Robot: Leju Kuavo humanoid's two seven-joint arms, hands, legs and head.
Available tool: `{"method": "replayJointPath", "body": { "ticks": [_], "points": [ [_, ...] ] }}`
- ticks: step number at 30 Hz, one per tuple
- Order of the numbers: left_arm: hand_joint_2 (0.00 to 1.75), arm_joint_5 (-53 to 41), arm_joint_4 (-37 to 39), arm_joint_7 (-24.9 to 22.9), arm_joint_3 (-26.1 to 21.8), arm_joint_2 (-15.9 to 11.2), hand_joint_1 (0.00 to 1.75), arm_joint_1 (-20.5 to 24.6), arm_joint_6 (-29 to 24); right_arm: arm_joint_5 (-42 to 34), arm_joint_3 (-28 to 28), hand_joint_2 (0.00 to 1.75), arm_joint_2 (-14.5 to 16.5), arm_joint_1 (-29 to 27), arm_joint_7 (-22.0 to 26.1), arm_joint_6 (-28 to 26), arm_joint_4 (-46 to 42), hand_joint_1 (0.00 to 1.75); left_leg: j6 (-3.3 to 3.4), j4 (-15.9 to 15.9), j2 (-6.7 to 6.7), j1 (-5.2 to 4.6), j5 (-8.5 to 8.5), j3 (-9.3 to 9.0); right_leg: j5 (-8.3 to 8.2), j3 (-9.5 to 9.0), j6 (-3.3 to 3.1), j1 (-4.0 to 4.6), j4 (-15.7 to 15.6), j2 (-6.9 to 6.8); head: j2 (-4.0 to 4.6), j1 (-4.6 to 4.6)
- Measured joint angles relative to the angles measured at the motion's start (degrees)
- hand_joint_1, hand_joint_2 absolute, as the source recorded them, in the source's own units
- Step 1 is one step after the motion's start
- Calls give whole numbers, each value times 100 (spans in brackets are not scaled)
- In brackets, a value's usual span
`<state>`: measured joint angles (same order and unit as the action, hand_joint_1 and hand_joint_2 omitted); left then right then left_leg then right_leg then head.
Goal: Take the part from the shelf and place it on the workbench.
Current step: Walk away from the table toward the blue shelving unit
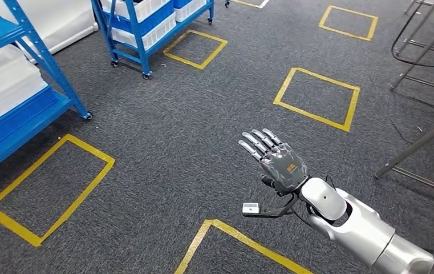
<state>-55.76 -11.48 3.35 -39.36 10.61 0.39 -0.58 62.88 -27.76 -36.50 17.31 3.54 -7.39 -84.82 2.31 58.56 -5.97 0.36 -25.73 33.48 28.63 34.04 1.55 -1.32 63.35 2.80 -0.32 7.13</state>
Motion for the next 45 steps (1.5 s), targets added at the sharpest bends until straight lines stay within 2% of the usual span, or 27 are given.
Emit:
{"method": "replayJointPath", "body": {
  "ticks": [2,4,5,7,9,11,13,15,17,18,20,22,24,26,27,28,29,31,33,34,36,39,40,42,43,44,45],
  "points": [
    [0,1,-3,1,-1,6,0,-1,13,1,10,175,-4,6,13,8,6,0,-65,35,-141,11,5,68,-42,-146,-18,-10,-338,202,0,-1],
    [0,1,-4,1,-2,10,0,-17,37,3,14,175,-3,38,37,15,11,0,-137,27,-273,25,36,135,-16,-169,-61,-4,-392,123,-1,-2],
    [0,1,-5,1,-2,12,0,-27,49,4,14,175,3,62,46,17,13,0,-164,49,-224,23,24,155,-21,-185,-93,-7,-417,48,-1,-2],
    [0,1,-10,-1,-2,12,0,-26,74,4,14,175,18,103,58,20,15,0,-198,355,122,-4,-142,311,-23,-237,-180,-6,-468,-122,-1,-4],
    [0,2,-17,0,-4,12,0,-13,97,3,13,175,26,116,63,29,32,0,-209,1065,471,-16,-451,670,7,-273,-247,39,-479,-314,-1,-6],
    [0,3,-19,1,-8,12,0,-8,113,4,8,175,35,126,69,43,57,0,-205,1602,544,-14,-586,964,50,-309,-275,77,-475,-507,-1,-5],
    [0,3,-19,1,-14,12,0,-20,121,4,5,175,50,150,78,49,74,0,-170,1341,584,-20,-327,846,107,-375,-275,105,-475,-677,-1,-5],
    [0,3,-21,1,-19,12,0,-30,125,4,5,175,58,183,87,52,85,0,-91,578,813,-75,-3,455,183,-464,-253,133,-481,-834,0,-5],
    [0,1,-27,10,-23,12,0,-19,128,3,2,175,64,212,100,62,99,0,-5,122,1015,-153,45,212,248,-531,-197,152,-513,-979,0,-4],
    [0,-2,-29,16,-25,12,0,-14,130,3,-4,175,69,227,107,70,108,0,25,57,1013,-176,1,186,256,-563,-161,157,-510,-1039,0,-3],
    [0,-11,-34,26,-29,12,0,-18,134,2,-21,175,81,268,117,85,120,0,84,-27,856,-162,-7,100,252,-631,-107,138,-469,-1080,-1,-3],
    [0,-20,-40,27,-38,11,0,-26,137,1,-32,175,92,320,121,88,131,0,136,-105,716,-130,-20,-60,294,-537,-63,83,-176,-744,1,-5],
    [0,-26,-45,28,-49,10,0,-19,138,0,-37,175,97,352,122,93,155,0,166,-140,578,-110,-52,-167,468,-132,-14,30,453,-365,1,-6],
    [0,-32,-45,31,-56,13,0,-4,139,0,-51,175,97,355,127,98,186,0,171,-139,407,-98,-115,-240,705,355,39,2,990,-301,0,-5],
    [0,-37,-45,32,-58,16,0,-3,139,0,-62,175,97,356,129,98,202,0,162,-138,314,-90,-159,-297,749,505,63,-12,1041,-299,0,-5],
    [0,-41,-45,33,-62,20,0,-6,139,-1,-73,175,98,361,131,98,215,0,145,-134,219,-78,-213,-371,681,566,86,-28,912,-291,-1,-5],
    [0,-46,-45,34,-66,22,0,-13,139,-2,-79,175,98,369,132,98,226,0,119,-126,132,-61,-276,-455,487,546,109,-47,628,-264,0,-5],
    [0,-57,-46,34,-78,22,0,-34,138,-5,-87,175,99,386,134,102,256,0,48,-95,-20,-30,-416,-573,-144,451,152,-82,-22,-94,1,-3],
    [0,-69,-47,35,-97,22,0,-36,138,-8,-111,175,101,409,145,112,298,0,-28,-77,-146,-8,-511,-588,-476,415,93,-65,-289,28,1,-3],
    [0,-73,-48,37,-105,23,0,-36,138,-8,-124,175,102,431,150,115,315,0,-65,-59,-190,-4,-515,-589,-439,413,27,-42,-289,7,0,-4],
    [0,-79,-48,39,-114,24,0,-41,135,-13,-138,175,111,484,153,112,322,0,-128,89,-150,0,-460,-517,-401,311,-93,-35,-320,-101,-1,-3],
    [0,-79,-48,40,-117,23,0,-28,125,-17,-151,175,124,518,153,105,327,0,-180,933,346,-15,-436,-54,-249,58,-230,-4,-406,-301,0,-7],
    [0,-79,-48,40,-118,23,0,-19,124,-19,-158,175,125,516,153,104,331,0,-188,1253,466,-17,-568,194,-190,-17,-253,15,-420,-373,0,-7],
    [0,-80,-48,40,-118,24,0,-17,122,-21,-175,175,126,516,155,105,335,0,-184,1601,544,-15,-875,594,-59,-168,-271,50,-429,-515,0,-7],
    [0,-80,-48,40,-119,25,0,-24,121,-23,-181,175,126,516,156,105,336,0,-163,1549,558,-22,-909,689,15,-259,-277,72,-429,-587,0,-7],
    [0,-80,-48,40,-119,26,0,-36,121,-23,-186,175,127,516,156,105,336,0,-128,1338,580,-32,-799,702,92,-357,-281,99,-430,-658,0,-6],
    [0,-80,-48,40,-120,26,0,-51,120,-25,-190,175,127,516,157,104,335,0,-70,1011,641,-56,-553,657,170,-455,-283,127,-433,-726,-1,-7]
  ]
}}
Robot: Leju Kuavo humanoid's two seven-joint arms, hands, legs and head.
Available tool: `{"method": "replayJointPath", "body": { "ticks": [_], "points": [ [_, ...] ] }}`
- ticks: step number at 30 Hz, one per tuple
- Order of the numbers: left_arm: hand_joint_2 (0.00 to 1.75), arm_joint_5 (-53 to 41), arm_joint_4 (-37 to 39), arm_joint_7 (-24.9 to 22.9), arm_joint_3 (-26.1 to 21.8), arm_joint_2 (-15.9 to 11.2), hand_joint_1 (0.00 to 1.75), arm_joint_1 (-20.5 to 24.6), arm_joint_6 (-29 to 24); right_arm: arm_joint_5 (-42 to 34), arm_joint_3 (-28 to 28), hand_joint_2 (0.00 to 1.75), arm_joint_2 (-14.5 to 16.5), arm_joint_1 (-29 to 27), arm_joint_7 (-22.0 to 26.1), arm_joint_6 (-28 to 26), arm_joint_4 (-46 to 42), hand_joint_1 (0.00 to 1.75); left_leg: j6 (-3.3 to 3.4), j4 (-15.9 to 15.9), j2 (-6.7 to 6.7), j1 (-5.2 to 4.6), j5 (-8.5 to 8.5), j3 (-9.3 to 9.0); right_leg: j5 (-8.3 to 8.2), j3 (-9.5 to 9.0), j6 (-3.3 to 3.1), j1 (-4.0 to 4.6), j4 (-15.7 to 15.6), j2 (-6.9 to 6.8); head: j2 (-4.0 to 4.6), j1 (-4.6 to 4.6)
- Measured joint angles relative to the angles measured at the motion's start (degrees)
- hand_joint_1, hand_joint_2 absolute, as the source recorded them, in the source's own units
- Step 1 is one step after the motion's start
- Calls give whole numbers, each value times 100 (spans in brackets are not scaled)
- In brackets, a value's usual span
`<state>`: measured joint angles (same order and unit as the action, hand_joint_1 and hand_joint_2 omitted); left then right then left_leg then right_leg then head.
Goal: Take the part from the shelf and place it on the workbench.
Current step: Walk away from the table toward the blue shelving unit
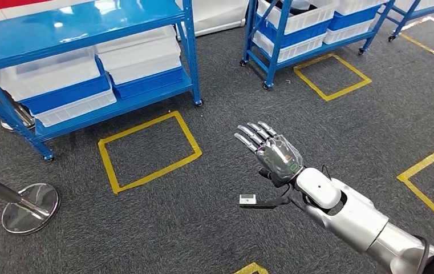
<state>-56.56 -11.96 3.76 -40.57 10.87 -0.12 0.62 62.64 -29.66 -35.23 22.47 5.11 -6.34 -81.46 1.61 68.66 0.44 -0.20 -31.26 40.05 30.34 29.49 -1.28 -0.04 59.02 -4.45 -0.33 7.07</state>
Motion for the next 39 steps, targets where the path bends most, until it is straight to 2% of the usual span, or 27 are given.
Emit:
{"method": "replayJointPath", "body": {
  "ticks": [1,3,6,7,9,11,13,14,15,16,18,19,20,21,22,24,25,27,28,29,30,31,33,34,35,37,39],
  "points": [
    [0,-1,0,0,-1,-2,0,-19,-1,0,-4,175,1,-2,1,0,2,0,80,-343,109,-49,326,-60,77,-85,3,30,2,-66,1,4],
    [0,0,0,1,-3,-8,0,-40,-3,-1,-21,175,7,-11,3,-1,11,0,189,-762,272,-137,694,-163,219,-222,49,58,-16,-177,1,9],
    [0,2,-2,3,-4,-7,0,-33,-6,-7,-26,175,15,2,6,-3,6,0,227,-935,138,-146,688,-353,227,-344,157,27,128,-249,0,11],
    [0,2,-4,4,-5,-5,0,-26,-5,-9,-21,175,16,16,5,-6,-1,0,248,-999,68,-126,674,-451,149,-270,187,6,338,-145,0,11],
    [0,3,-10,7,-6,-5,0,2,-7,-17,-15,175,13,28,2,-7,-2,0,280,-1091,-68,-87,638,-645,94,138,240,-43,963,176,0,13],
    [0,5,-13,11,-7,-2,0,33,-8,-32,-17,175,4,0,-1,-2,9,0,281,-1120,-234,-66,548,-776,369,638,292,-87,1490,390,0,14],
    [0,6,-13,15,-10,9,0,37,-7,-52,-17,175,-1,-23,-2,1,19,0,257,-1119,-420,-48,423,-932,763,963,346,-130,1552,419,0,14],
    [0,6,-13,16,-13,14,0,27,-6,-61,-17,175,-1,-25,-1,1,21,0,238,-1116,-510,-36,349,-1030,813,1030,371,-150,1387,429,0,14],
    [0,6,-13,17,-17,17,0,15,-5,-69,-17,175,-1,-24,-2,2,25,0,212,-1109,-595,-23,264,-1131,659,1053,394,-174,1113,469,0,14],
    [0,6,-13,17,-22,19,0,-6,-5,-73,-20,175,0,-27,-2,3,37,0,181,-1096,-671,-8,173,-1200,231,1064,420,-203,770,582,1,15],
    [0,10,-14,17,-34,22,0,-25,-5,-79,-26,87,1,-36,0,13,76,0,104,-1065,-818,17,22,-1263,-596,1073,404,-215,259,772,1,13],
    [0,13,-14,16,-40,25,0,-25,-5,-81,-28,44,0,-41,2,19,92,0,68,-1070,-871,29,-14,-1270,-830,1070,362,-205,147,809,1,16],
    [0,16,-15,16,-45,27,0,-19,-5,-89,-26,0,-2,-34,4,21,101,0,34,-1057,-906,36,-4,-1274,-823,1042,298,-184,121,756,-1,16],
    [0,20,-19,16,-50,27,0,-15,-4,-109,-20,0,-2,-24,5,22,101,0,3,-977,-881,37,53,-1229,-787,979,242,-179,91,700,-1,20],
    [0,25,-22,16,-58,26,0,-18,-4,-148,-12,0,-2,-10,6,21,104,0,-29,-775,-752,34,166,-1139,-744,901,186,-179,54,655,-1,18],
    [0,34,-28,17,-86,22,0,-9,-1,-248,15,0,1,-1,6,28,134,0,-91,-91,-374,25,329,-729,-630,684,99,-174,-32,567,-1,10],
    [0,38,-28,17,-102,23,0,-2,0,-291,32,0,1,-7,4,34,164,0,-115,246,-207,28,262,-484,-560,564,74,-169,-68,518,0,5],
    [0,41,-28,17,-127,24,0,7,8,-345,76,0,0,-15,-3,38,237,0,-146,600,-98,42,-194,-87,-402,323,61,-170,-115,442,0,6],
    [0,41,-27,17,-136,25,0,4,12,-366,100,0,0,-16,-7,37,271,0,-150,589,-86,50,-416,29,-315,199,64,-173,-125,413,0,6],
    [0,41,-27,17,-141,25,0,-4,15,-382,121,0,0,-15,-9,35,299,0,-150,451,-80,57,-516,86,-224,75,69,-176,-128,393,0,6],
    [0,41,-28,17,-145,25,0,-16,16,-393,133,0,0,-15,-10,34,324,0,-144,199,-77,63,-434,95,-131,-47,78,-177,-130,377,0,6],
    [0,41,-27,17,-149,25,0,-32,17,-402,141,0,0,-17,-11,34,347,0,-130,-132,-69,65,-145,78,-39,-147,92,-176,-132,364,0,7],
    [0,39,-27,17,-161,25,0,-67,17,-421,146,0,6,-28,-17,35,406,0,-83,-775,-35,45,751,50,129,-301,144,-159,-131,358,1,8],
    [0,36,-27,17,-165,25,0,-73,17,-435,152,0,7,-36,-23,37,439,0,-55,-948,-25,27,1061,32,196,-363,185,-146,-145,355,0,9],
    [0,31,-28,16,-169,25,0,-70,18,-455,170,0,8,-45,-26,36,472,0,-23,-1030,-25,11,1194,6,234,-437,226,-142,-143,357,0,9],
    [0,14,-34,15,-173,23,0,-39,20,-504,262,0,3,-43,-17,23,532,0,52,-1042,-64,-1,1072,-127,144,-427,292,-158,74,357,0,10],
    [0,-6,-41,15,-175,21,0,-10,20,-554,406,0,2,-42,2,0,618,0,132,-1080,-97,2,950,-284,-56,-65,303,-178,733,377,0,9]
  ]
}}
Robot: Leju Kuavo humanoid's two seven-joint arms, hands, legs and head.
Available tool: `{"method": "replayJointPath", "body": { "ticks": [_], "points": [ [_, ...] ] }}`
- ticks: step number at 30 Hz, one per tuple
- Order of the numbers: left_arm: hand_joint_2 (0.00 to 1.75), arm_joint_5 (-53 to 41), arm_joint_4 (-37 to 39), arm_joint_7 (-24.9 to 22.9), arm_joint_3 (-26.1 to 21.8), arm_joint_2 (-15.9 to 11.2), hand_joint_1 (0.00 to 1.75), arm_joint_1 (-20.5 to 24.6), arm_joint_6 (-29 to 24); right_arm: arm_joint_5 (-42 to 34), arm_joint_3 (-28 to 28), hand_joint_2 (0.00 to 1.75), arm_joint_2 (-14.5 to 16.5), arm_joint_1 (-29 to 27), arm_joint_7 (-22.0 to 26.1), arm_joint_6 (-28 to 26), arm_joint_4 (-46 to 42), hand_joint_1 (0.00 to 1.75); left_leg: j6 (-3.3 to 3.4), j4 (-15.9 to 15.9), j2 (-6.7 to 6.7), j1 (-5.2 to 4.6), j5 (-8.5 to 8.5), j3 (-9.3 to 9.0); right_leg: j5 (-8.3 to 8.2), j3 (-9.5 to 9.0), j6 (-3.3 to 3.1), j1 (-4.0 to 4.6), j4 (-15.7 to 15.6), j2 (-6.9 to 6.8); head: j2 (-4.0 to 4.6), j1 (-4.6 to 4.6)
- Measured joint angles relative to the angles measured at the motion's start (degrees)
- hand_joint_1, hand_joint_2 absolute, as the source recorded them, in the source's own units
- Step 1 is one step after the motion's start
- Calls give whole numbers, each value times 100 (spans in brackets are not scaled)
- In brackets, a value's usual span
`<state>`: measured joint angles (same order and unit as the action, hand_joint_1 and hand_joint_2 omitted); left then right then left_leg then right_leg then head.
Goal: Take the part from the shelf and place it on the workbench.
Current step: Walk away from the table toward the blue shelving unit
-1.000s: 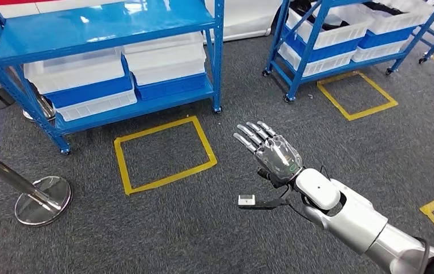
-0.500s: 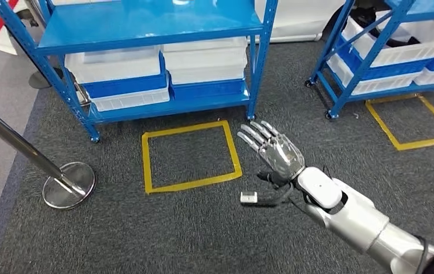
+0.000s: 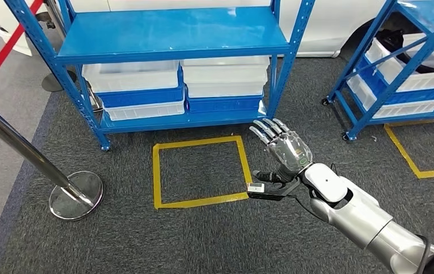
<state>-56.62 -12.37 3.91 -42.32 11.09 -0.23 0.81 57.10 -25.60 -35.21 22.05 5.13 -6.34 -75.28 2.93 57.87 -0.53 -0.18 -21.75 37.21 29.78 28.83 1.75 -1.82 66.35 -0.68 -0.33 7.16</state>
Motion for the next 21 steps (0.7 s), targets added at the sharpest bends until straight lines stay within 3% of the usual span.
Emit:
{"method": "replayJointPath", "body": {
  "ticks": [1,2,3,5,6,7,10,11,13,15,17,19,21],
  "points": [
    [0,-8,-3,0,-1,-1,0,11,-1,-21,66,0,0,-12,5,-5,60,0,29,-15,-16,2,-58,-71,10,271,-5,1,371,11,0,2],
    [0,-16,-3,0,-3,-1,0,20,-3,-47,127,0,1,-34,10,-8,139,0,52,-17,-36,-4,-125,-145,141,539,-11,10,681,20,0,1],
    [0,-24,-3,1,-5,0,0,26,-4,-77,187,0,1,-67,14,-8,234,0,69,-16,-58,-13,-197,-223,377,775,-14,20,876,25,0,2],
    [0,-35,-3,0,-9,1,0,22,-8,-140,331,0,2,-149,40,-14,445,0,83,-14,-102,-37,-347,-405,816,1071,-22,46,908,32,0,2],
    [0,-37,-3,-1,-12,2,0,15,-9,-168,410,0,2,-182,58,-21,544,0,85,-13,-117,-52,-427,-508,858,1127,-42,65,739,35,0,2],
    [0,-39,-3,-3,-15,2,0,7,-11,-192,485,0,2,-205,74,-29,635,0,85,-13,-125,-67,-508,-616,701,1133,-83,91,463,39,0,2],
    [0,-40,3,-8,-31,31,0,-23,-14,-292,692,0,-2,-309,91,-82,896,0,54,-1,-151,-105,-745,-839,-527,1083,-254,208,-482,71,1,-5],
    [0,-40,5,-8,-41,44,0,-22,-16,-344,770,0,-9,-373,101,-108,979,0,29,9,-167,-110,-795,-896,-769,1057,-285,236,-638,79,1,-8],
    [0,-42,8,-9,-66,50,0,-11,-26,-453,954,0,-20,-499,166,-185,1133,0,-32,114,-184,-125,-787,-937,-762,938,-315,231,-719,74,0,-9],
    [0,-45,5,-10,-92,40,0,-17,-39,-526,1174,0,-15,-626,270,-281,1283,0,-96,540,-127,-131,-649,-752,-677,756,-362,190,-786,61,0,-10],
    [0,-49,4,-11,-107,36,0,-14,-45,-556,1373,0,-2,-766,328,-327,1423,0,-178,1176,-50,-99,-689,-335,-554,575,-393,161,-829,47,1,-11],
    [0,-50,4,-11,-115,37,0,-16,-45,-608,1527,0,16,-897,324,-319,1529,0,-248,1575,-14,-43,-1094,77,-402,407,-384,136,-835,45,0,-11],
    [0,-50,4,-14,-129,37,0,-35,-47,-739,1712,0,43,-1070,316,-316,1668,0,-281,1490,8,-8,-1438,269,-226,196,-349,114,-835,48,0,-12]
  ]
}}
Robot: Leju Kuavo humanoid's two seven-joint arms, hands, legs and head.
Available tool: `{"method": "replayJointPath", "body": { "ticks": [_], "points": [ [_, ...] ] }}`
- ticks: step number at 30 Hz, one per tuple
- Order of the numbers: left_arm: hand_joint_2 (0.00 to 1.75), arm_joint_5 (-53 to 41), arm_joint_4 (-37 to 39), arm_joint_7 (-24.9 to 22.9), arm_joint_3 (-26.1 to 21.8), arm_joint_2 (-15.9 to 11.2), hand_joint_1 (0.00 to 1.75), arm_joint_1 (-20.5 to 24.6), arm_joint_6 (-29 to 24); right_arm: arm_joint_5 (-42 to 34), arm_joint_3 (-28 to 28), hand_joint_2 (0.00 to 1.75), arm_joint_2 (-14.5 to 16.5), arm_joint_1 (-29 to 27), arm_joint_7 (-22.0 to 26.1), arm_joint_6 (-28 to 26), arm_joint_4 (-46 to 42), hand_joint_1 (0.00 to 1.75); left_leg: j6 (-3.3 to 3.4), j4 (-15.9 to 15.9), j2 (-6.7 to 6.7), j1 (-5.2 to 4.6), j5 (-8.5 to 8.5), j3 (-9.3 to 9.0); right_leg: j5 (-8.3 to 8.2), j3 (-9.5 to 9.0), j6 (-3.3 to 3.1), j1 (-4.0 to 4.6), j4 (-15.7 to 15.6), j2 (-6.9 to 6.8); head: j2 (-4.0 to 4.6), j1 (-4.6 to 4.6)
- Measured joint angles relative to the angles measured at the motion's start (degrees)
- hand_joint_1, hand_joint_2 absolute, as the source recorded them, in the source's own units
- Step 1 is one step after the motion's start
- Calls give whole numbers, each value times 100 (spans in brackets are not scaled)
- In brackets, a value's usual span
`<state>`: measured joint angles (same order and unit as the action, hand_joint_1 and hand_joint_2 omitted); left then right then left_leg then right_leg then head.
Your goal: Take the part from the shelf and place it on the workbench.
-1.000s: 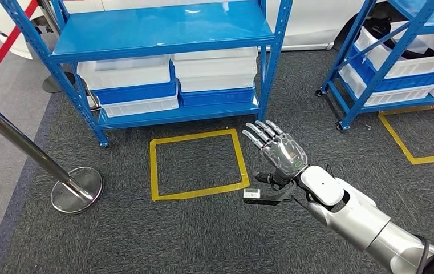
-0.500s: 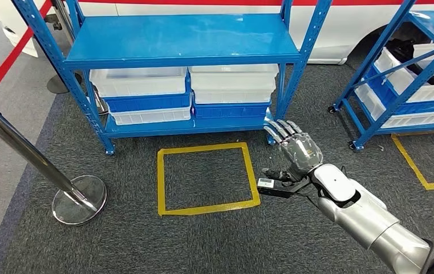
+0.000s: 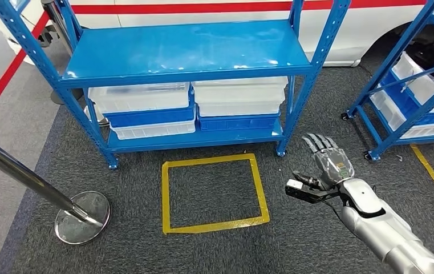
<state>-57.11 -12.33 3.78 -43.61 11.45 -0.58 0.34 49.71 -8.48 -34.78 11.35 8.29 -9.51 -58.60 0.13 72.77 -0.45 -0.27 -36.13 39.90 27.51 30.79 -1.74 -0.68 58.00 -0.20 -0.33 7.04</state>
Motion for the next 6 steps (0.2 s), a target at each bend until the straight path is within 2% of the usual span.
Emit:
{"method": "replayJointPath", "body": {
  "ticks": [1,2,3,4,5,6],
  "points": [
    [0,0,0,-1,-9,0,0,-14,-3,-90,120,0,18,-99,20,-8,95,0,3,-219,6,6,40,11,92,-115,20,-7,0,-3,0,1],
    [0,1,1,-2,-20,0,0,-40,-8,-185,261,0,41,-206,72,-30,209,0,22,-541,8,7,302,-10,188,-220,41,-11,-1,-9,0,1],
    [0,2,1,-2,-33,-1,0,-67,-16,-290,441,0,83,-308,161,-74,368,0,53,-878,5,0,722,-34,285,-317,66,-7,9,-16,0,2],
    [0,6,1,-2,-50,-1,0,-90,-25,-383,628,0,135,-409,267,-126,536,0,93,-1122,1,-5,1061,-75,377,-392,99,-1,8,-19,1,3],
    [0,11,1,-2,-70,-1,0,-105,-35,-474,830,0,190,-522,384,-178,723,0,136,-1275,-7,-14,1311,-122,471,-471,141,-1,-10,-27,1,4],
    [0,14,0,-2,-80,-1,0,-109,-40,-520,938,0,226,-574,447,-210,830,0,157,-1322,-13,-20,1417,-140,517,-511,163,4,-12,-29,1,5]
  ]
}}
